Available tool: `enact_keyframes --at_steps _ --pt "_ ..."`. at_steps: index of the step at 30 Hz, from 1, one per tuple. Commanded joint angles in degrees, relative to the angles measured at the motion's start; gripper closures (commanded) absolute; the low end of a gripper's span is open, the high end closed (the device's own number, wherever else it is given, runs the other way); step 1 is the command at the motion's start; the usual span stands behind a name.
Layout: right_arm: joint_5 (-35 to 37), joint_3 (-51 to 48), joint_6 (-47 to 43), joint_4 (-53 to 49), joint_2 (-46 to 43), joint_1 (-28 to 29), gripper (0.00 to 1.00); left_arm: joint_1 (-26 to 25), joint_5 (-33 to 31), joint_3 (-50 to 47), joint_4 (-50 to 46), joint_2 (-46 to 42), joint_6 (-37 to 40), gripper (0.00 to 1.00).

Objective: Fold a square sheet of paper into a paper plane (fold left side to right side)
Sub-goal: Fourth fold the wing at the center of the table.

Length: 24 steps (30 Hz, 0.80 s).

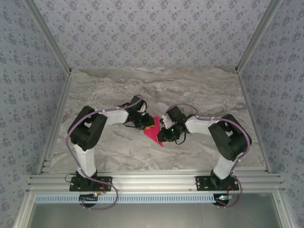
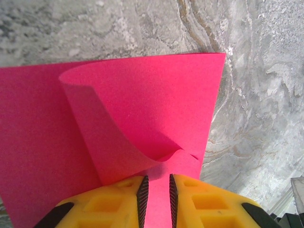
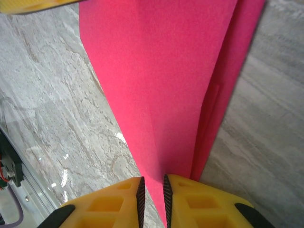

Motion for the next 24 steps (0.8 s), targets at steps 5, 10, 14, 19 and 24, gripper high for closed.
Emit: enact_keyframes --at_steps 5,10,14,19,24 --pt "1.1 -1.3 -0.9 -7.6 0.9 1.6 0.8 -0.2 -3.4 -1.3 -6.2 2.2 1.1 0.77" --pt "3.3 -1.9 -1.1 -10.1 0.4 2.0 0.81 -0.2 -3.5 -1.3 -6.2 2.2 1.1 0.77" --pt "4.9 -2.7 -0.8 -10.3 -0.8 2.0 0.8 -0.1 -3.5 -1.3 -6.1 2.1 1.0 0.77" --pt "4.6 -1.4 -1.0 -10.7 -4.0 1.9 0.8 -0.1 -3.4 -1.3 -6.1 2.0 1.0 0.77" --pt "2.4 0.1 -0.2 -9.7 -8.9 1.9 0.8 -0.2 -3.4 -1.3 -6.1 1.9 1.0 0.77"
